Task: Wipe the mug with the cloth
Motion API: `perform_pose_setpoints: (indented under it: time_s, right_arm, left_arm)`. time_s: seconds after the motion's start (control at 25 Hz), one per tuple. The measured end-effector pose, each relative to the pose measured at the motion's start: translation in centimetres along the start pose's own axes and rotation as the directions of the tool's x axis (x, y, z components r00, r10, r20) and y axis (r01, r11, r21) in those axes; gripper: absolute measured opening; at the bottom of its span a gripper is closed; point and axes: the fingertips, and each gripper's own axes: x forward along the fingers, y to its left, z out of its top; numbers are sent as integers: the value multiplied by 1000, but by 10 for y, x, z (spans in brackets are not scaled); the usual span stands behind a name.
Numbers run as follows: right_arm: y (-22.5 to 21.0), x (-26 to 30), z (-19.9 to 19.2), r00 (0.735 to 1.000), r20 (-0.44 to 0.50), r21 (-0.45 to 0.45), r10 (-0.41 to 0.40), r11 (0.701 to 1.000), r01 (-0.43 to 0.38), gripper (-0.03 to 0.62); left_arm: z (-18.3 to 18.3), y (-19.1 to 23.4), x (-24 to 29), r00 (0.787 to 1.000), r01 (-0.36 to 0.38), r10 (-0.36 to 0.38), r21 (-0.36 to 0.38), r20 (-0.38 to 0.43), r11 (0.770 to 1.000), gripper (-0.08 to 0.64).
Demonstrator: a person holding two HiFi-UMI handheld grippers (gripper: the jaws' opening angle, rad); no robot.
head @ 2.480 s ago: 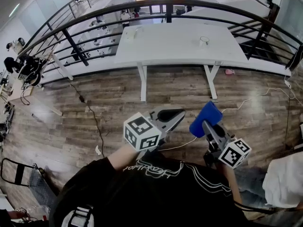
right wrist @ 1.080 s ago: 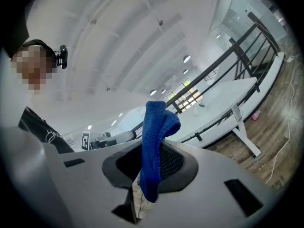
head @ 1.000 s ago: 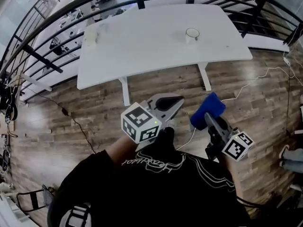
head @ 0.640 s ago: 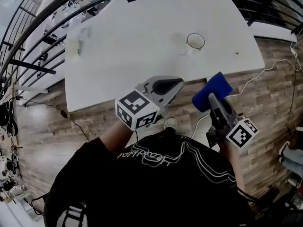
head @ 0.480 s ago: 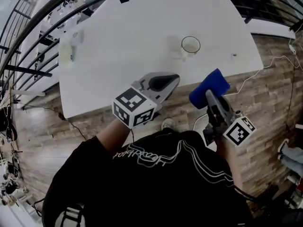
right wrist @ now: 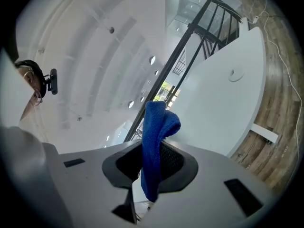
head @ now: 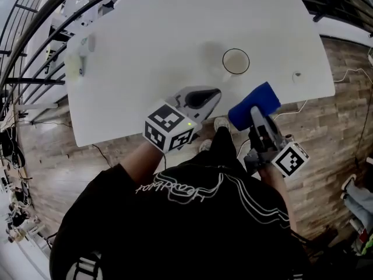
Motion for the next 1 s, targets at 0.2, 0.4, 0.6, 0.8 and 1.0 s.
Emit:
perform_pose_setpoints:
  time_s: [0.2, 0.4, 0.6, 0.8, 1.0]
  right_arm:
    - [-21, 18, 13, 1000, -6, 41, 2, 999, -2, 61]
    - [-36, 31, 13, 999, -44, 62, -6, 998, 9, 61]
    - [-38, 49, 17, 1000, -15, 123, 4, 992, -2, 61]
    - [-38, 64, 11, 1000, -8, 147, 8, 989, -7, 61]
    - [-45, 70, 9, 1000, 7, 161, -14, 987, 13, 61]
  left_arm:
    - [-7, 25, 31, 999, -29, 29, -7, -33, 1000, 50]
    - [-25, 39, 53, 997, -33, 29, -50, -75, 998, 137]
    - [-26, 50, 62, 997, -15, 10, -69, -82, 997, 138]
    - [-27, 56, 65, 997, 0, -7, -76, -82, 997, 136]
    - [-28, 55, 67, 996, 29, -35, -70, -81, 997, 82]
